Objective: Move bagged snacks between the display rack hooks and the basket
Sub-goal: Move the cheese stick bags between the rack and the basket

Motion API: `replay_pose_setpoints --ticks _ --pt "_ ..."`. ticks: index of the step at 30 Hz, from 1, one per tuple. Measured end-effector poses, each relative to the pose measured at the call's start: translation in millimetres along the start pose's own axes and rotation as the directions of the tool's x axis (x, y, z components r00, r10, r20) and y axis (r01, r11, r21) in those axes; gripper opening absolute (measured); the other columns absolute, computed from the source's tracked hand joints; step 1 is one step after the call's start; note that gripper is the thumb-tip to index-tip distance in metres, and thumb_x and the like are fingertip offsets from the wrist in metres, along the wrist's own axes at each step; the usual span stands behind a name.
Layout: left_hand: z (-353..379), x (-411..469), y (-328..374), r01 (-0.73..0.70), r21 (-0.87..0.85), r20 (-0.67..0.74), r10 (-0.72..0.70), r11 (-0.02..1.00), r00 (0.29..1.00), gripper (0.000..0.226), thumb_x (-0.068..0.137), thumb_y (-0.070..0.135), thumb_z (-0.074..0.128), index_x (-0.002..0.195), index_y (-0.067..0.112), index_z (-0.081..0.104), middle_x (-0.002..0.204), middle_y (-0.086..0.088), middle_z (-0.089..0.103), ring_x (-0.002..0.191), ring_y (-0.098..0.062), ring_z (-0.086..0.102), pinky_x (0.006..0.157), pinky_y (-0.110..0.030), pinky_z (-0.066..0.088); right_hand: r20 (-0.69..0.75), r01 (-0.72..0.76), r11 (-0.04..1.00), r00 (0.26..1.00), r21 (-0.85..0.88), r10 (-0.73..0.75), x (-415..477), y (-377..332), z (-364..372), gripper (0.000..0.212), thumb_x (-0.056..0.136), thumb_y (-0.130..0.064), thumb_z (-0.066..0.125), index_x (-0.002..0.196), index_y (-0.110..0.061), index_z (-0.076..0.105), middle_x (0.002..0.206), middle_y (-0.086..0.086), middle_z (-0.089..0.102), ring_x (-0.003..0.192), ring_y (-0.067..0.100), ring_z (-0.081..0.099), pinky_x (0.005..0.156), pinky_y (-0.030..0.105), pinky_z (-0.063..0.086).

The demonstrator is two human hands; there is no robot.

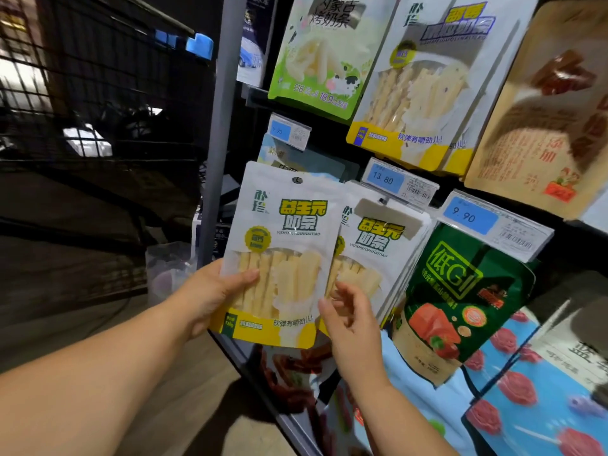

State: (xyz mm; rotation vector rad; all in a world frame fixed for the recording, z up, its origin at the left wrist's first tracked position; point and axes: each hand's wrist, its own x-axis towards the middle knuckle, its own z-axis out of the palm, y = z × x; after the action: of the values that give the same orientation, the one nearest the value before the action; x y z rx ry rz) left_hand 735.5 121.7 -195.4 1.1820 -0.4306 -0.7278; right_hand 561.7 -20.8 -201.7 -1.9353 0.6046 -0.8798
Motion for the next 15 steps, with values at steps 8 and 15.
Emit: replay_pose_setpoints --ticks 8,15 --pt "10 4 -11 0.05 0.03 0.133 -0.053 0.998 0.99 0.039 0.076 0.014 0.079 0.113 0.008 0.066 0.106 -0.017 0.073 0.095 -0.035 0.071 0.086 -0.047 0.056 0.128 -0.204 0.97 0.974 0.136 0.187 -9 0 10 0.031 0.091 -0.011 0.067 0.112 -0.032 0.06 0.103 -0.01 0.074 0.098 0.01 0.07 0.092 0.043 0.056" --pt "34 16 -21 -0.026 0.255 0.115 -0.003 0.966 0.993 0.022 0.087 0.024 0.07 0.106 0.013 0.07 0.098 -0.005 0.077 0.09 -0.022 0.073 0.083 -0.033 0.058 -0.082 -0.191 0.97 0.975 0.152 0.205 -21 6 5 0.03 0.089 -0.02 0.069 0.117 -0.029 0.062 0.115 -0.006 0.07 0.111 0.015 0.065 0.096 0.045 0.053"
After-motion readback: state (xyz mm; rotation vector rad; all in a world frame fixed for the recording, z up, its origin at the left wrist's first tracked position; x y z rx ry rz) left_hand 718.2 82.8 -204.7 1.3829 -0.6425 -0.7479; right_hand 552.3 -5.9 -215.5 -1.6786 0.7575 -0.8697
